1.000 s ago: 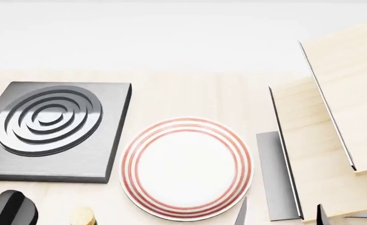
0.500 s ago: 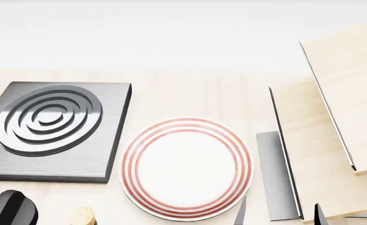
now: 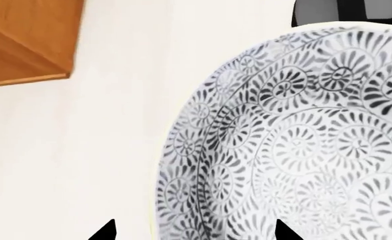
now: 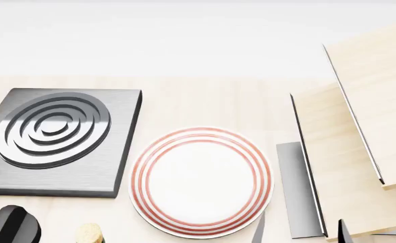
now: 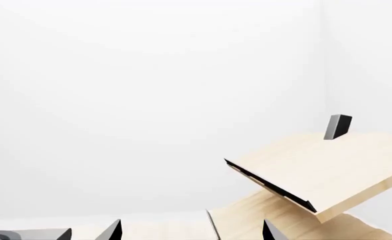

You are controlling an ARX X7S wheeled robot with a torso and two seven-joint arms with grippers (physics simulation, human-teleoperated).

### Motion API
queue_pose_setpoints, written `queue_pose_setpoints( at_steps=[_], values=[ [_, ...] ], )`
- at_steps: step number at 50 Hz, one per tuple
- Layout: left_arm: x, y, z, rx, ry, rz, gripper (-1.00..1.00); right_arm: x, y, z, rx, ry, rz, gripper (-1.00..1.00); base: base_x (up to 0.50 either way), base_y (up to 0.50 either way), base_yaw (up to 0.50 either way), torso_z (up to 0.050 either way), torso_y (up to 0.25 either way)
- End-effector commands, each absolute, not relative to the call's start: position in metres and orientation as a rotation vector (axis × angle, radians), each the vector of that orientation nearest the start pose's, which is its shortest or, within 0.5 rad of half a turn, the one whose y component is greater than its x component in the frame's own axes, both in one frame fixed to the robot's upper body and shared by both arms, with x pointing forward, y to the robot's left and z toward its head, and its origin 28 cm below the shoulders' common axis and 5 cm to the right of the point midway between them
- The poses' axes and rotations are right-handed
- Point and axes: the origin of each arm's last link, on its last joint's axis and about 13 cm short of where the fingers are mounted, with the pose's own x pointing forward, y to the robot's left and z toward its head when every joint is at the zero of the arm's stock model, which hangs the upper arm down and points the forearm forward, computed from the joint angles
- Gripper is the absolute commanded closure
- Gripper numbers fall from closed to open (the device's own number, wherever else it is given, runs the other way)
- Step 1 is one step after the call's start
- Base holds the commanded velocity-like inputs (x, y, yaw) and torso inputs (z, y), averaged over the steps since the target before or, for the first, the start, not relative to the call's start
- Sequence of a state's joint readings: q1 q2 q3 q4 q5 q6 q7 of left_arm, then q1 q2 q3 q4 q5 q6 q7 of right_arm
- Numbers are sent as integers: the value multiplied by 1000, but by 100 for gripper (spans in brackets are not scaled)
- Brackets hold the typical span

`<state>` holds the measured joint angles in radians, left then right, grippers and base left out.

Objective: Pick up the akita bowl and put it on the plate.

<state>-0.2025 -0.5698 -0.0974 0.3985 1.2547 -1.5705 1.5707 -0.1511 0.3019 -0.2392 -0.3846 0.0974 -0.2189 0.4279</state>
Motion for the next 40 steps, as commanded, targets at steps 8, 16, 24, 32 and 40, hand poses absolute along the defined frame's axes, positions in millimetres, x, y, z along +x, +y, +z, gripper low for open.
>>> queue_pose_setpoints(
  at_steps=[8, 16, 24, 32, 40],
  values=[
    [147, 383, 157, 211, 994, 161, -100, 171, -99, 74, -10, -402, -87, -100, 0, 0, 0, 0, 0],
    [150, 382, 153, 196, 1015, 162, -100, 171, -99, 73, -10, -401, -88, -100, 0, 0, 0, 0, 0],
    [155, 379, 150, 185, 1030, 160, -100, 170, -99, 73, -10, -401, -89, -100, 0, 0, 0, 0, 0],
    [159, 376, 147, 188, 1044, 162, 100, 171, -100, 72, -8, -399, -89, -100, 0, 0, 0, 0, 0],
    [165, 371, 145, 185, 1053, 149, 100, 170, -100, 71, -8, -398, -93, -100, 0, 0, -1, 0, 0]
  ],
)
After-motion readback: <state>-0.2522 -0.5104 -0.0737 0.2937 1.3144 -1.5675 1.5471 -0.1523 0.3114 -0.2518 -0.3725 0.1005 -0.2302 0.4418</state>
